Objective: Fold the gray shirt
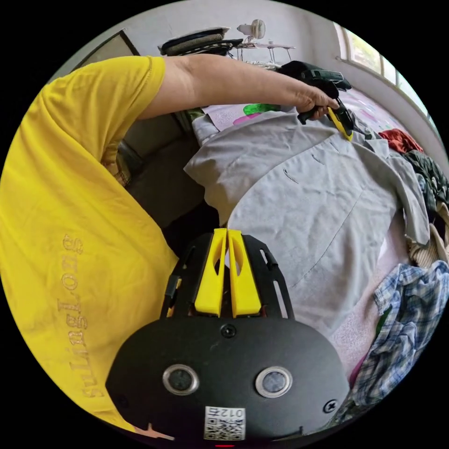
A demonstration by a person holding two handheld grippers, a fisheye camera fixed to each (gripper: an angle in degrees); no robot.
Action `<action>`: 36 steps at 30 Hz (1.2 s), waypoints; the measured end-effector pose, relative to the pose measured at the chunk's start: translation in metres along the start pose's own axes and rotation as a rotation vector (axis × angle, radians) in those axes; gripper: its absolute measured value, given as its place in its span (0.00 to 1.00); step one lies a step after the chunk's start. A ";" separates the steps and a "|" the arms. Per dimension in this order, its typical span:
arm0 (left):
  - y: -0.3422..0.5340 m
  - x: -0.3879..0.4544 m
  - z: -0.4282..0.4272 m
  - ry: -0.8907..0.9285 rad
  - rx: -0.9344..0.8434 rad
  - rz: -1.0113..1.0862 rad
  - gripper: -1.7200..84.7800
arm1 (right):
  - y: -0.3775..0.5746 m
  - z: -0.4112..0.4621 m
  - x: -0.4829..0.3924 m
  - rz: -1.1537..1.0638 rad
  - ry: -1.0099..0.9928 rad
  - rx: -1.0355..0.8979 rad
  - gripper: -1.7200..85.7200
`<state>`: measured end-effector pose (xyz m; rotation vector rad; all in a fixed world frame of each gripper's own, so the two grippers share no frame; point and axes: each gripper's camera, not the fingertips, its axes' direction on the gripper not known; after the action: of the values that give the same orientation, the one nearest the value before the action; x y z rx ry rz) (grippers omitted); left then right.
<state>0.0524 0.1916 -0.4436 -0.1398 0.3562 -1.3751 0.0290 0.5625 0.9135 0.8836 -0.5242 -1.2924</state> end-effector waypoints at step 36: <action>0.316 0.140 0.020 0.010 0.053 0.328 0.02 | 0.193 -0.041 0.265 0.790 -0.348 0.506 0.03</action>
<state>0.3750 0.1155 -0.5436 -0.0284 0.3339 -1.0596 0.2368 0.3236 1.0083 0.7304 -1.3622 -0.5769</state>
